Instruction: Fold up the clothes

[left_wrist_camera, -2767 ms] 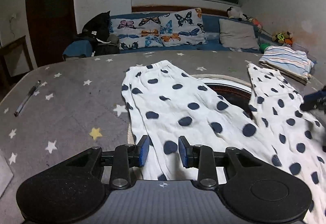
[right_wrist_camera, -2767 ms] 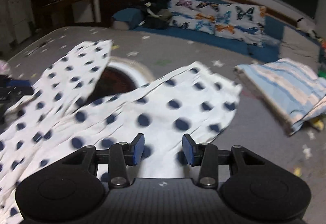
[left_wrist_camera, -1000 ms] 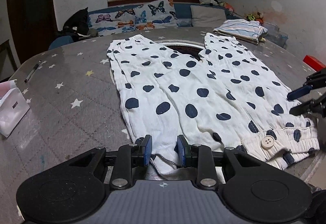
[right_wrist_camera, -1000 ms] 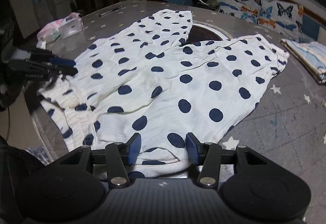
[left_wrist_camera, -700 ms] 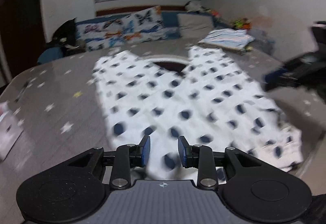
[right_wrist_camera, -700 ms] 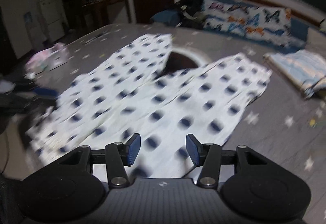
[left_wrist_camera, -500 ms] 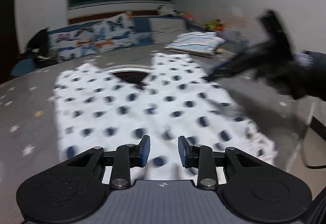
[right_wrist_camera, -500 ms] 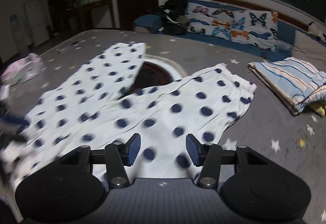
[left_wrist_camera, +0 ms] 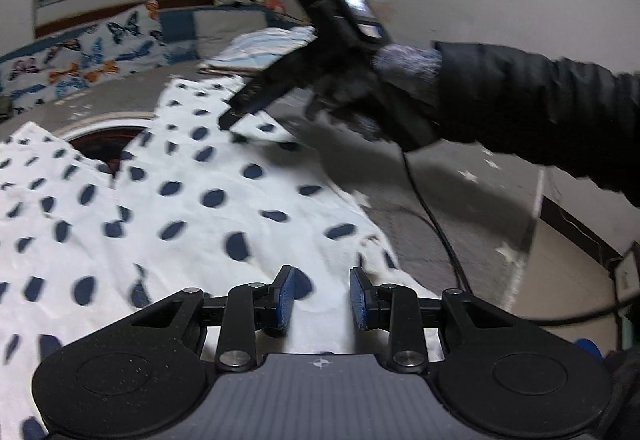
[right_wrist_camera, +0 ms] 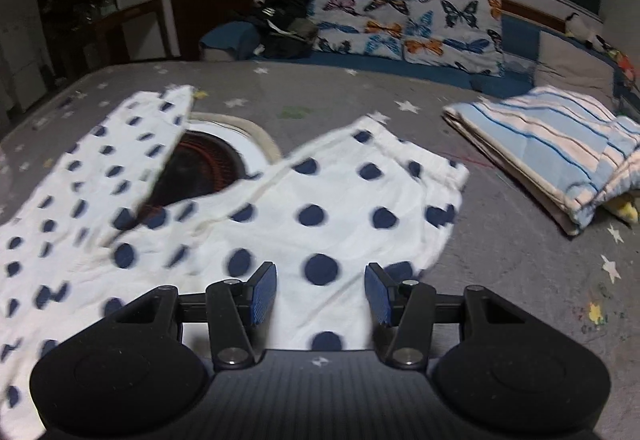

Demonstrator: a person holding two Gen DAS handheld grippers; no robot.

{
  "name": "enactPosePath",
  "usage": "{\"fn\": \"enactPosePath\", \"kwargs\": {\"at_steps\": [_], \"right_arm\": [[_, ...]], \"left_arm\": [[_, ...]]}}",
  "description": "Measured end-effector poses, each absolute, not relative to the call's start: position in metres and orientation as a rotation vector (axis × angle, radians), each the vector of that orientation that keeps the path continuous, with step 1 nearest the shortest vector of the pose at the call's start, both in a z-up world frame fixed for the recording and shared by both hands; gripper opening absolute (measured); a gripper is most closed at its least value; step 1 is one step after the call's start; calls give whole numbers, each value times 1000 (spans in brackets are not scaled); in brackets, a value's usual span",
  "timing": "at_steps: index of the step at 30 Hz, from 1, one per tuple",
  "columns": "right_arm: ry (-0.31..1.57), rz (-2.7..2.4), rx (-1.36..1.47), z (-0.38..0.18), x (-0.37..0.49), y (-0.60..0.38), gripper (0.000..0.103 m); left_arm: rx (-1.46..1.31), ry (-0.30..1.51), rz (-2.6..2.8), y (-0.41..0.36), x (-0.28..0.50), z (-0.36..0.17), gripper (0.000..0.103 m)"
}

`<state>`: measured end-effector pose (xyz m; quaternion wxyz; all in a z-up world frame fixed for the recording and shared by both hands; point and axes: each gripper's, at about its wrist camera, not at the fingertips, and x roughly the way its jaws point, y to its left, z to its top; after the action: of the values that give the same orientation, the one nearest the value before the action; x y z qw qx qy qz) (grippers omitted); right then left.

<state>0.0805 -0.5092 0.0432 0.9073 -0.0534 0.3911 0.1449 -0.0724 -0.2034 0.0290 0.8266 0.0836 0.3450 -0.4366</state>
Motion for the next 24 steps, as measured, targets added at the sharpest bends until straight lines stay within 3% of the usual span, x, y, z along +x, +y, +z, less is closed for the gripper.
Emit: {"fn": "enactPosePath", "kwargs": {"at_steps": [13,24], "right_arm": [[764,281,-89,59,124,-509,50],[790,273,-83,37,176,-489,50]], "left_arm": [[140,757,-964,-202,-73,24,34],[114,765,-984,-200,-71,22,36]]}}
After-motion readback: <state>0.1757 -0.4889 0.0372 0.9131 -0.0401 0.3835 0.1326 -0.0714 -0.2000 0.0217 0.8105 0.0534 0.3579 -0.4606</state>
